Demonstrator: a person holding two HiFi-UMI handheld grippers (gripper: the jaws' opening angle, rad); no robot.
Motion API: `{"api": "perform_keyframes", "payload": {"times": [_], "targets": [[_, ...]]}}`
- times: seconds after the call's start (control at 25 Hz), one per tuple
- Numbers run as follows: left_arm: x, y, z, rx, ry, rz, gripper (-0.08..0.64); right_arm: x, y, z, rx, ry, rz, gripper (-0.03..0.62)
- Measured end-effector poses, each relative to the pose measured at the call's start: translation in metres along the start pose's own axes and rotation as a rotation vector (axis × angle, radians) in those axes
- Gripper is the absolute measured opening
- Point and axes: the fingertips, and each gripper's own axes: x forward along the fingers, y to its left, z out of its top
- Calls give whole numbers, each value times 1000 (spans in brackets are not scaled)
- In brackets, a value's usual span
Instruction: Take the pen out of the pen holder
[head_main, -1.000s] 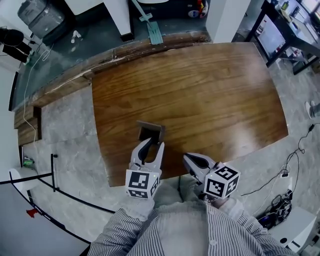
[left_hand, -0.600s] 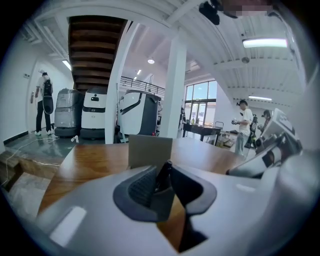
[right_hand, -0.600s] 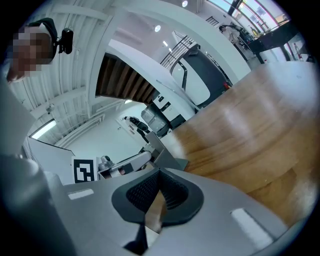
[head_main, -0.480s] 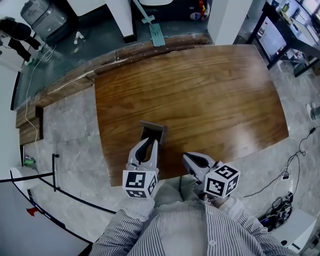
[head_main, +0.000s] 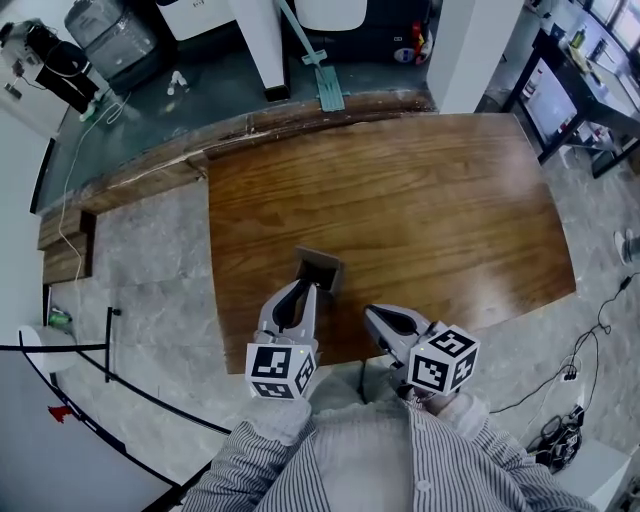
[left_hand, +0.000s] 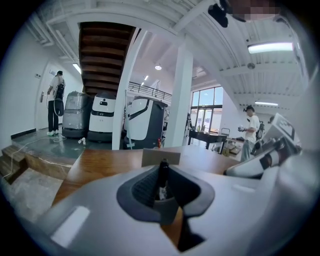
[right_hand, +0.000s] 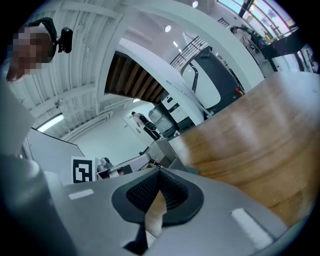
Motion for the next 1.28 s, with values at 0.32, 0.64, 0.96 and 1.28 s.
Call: {"api": "perform_keyframes", "payload": {"times": [0.32, 0.64, 0.96, 1.28], "targets": [[-22, 5, 29, 4, -110, 3, 48, 10, 24, 18, -89, -1, 53, -2], [-53, 14, 54, -147, -254, -7, 48, 14, 43, 35, -159, -21, 79, -2], [-80, 9, 49, -329, -333, -58, 46, 15, 48, 50, -174, -68, 80, -2], [-85, 6, 38, -400, -330, -98, 46, 18, 57, 40, -201, -41, 91, -2]]}}
